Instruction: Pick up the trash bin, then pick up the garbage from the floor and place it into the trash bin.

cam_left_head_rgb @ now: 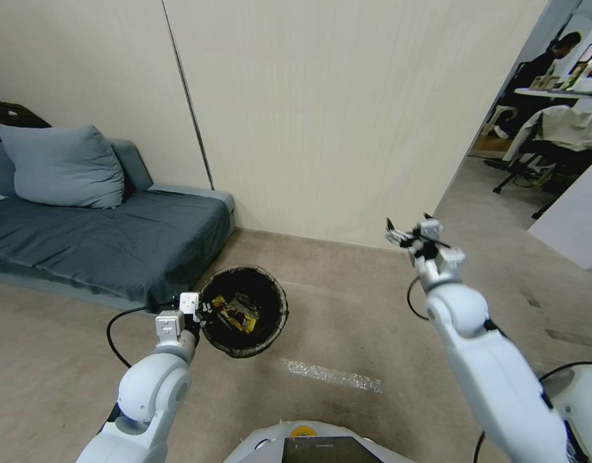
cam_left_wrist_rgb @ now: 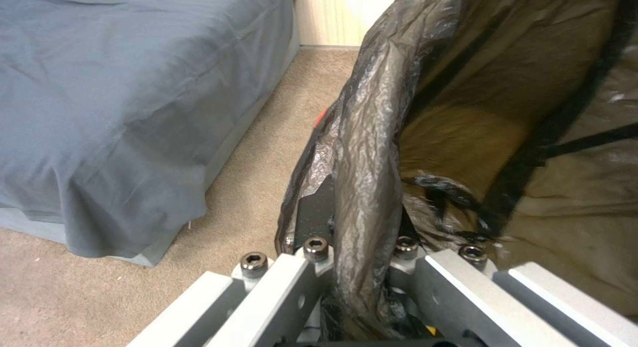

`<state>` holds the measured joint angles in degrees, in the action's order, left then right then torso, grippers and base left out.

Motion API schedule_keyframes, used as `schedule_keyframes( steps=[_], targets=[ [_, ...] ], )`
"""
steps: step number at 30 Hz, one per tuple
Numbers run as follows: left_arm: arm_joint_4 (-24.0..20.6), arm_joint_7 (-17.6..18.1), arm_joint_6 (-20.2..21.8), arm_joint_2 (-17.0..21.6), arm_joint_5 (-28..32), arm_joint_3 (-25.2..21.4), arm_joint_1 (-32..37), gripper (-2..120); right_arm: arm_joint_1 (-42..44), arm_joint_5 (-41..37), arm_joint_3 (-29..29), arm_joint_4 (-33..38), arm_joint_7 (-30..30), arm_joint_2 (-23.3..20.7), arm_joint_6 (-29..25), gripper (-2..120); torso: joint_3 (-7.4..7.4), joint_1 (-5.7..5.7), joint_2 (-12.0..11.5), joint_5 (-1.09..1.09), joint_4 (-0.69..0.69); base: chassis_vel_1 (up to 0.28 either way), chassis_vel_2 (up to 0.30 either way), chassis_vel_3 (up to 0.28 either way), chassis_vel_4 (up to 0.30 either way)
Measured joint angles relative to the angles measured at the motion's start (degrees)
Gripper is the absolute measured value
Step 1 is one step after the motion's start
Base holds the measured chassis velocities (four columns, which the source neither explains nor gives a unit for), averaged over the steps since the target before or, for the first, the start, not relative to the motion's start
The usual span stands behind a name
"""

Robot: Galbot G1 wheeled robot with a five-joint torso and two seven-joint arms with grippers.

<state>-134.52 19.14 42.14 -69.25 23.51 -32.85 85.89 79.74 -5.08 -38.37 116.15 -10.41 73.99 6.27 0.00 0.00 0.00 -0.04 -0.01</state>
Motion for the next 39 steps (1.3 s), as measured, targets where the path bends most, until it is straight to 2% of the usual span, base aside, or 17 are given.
schedule_keyframes(
  steps=[6,22,39],
  targets=[
    [0.00,-0.81,-0.22,-0.19,-0.99,0.08,0.24,0,1.77,1.37,-0.10,-0.08,-0.13,2.71,-1.37,100,0.00,0.00,0.00,0.03,0.02,0.000,0.000,0.000,0.000],
    [-0.23,-1.28,-0.05,0.65,-1.43,0.07,-0.16,0,-0.04,2.07,3.63,-1.88,-1.92,2.94,0.46,100,0.00,0.00,0.00,0.04,0.01,0.000,0.000,0.000,0.000],
    [-1.03,-0.93,0.00,0.31,-0.75,-0.35,0.32,0,0.69,2.99,4.52,-2.85,-1.91,3.95,-0.12,100,0.01,0.00,0.00,0.04,0.01,0.000,0.000,0.000,0.000]
  ],
)
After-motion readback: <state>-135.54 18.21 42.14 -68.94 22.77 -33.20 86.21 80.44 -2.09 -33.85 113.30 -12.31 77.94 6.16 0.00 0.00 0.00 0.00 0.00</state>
